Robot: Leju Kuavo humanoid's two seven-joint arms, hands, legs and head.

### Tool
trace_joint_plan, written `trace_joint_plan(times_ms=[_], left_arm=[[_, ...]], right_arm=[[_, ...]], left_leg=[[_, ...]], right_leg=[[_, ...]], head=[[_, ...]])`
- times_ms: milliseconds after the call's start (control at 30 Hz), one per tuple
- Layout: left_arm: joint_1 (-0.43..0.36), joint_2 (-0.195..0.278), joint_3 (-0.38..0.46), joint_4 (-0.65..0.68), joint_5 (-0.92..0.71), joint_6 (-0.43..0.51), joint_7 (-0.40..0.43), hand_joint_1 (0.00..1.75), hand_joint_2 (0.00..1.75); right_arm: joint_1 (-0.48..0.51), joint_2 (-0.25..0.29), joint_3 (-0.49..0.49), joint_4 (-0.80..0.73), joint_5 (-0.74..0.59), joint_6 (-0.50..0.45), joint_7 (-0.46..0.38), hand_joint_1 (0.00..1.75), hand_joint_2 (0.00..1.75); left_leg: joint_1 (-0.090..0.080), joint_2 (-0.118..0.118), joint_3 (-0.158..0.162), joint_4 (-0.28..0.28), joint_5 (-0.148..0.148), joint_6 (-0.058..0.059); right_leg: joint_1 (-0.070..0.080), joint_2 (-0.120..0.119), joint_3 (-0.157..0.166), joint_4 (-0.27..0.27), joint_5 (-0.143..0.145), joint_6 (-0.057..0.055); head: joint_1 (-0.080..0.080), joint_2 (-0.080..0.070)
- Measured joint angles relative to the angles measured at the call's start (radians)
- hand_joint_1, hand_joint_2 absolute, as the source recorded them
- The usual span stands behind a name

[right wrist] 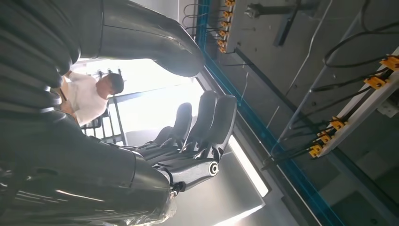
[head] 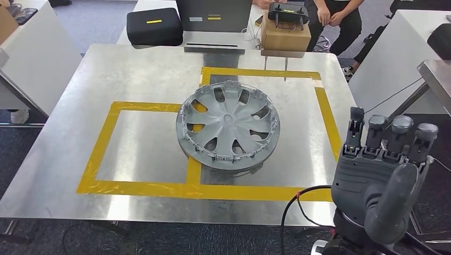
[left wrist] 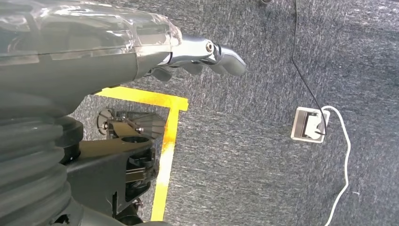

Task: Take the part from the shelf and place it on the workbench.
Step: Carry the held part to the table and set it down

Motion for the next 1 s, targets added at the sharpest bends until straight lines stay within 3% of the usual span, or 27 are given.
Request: trace_joint_plan(times_ms=[1000], left_arm=[[0.000, -0.002, 0.008, 0.000, 0.000, 0.000, 0.000, 0.00, 1.75]], right_arm=[[0.002, -0.009, 0.000, -0.042, 0.000, 0.000, 0.000, 1.75, 1.75]], left_leg=[[0.000, 0.004, 0.001, 0.000, 0.000, 0.000]], right_leg=[[0.000, 0.002, 0.000, 0.000, 0.000, 0.000]], head=[[0.000, 0.000]])
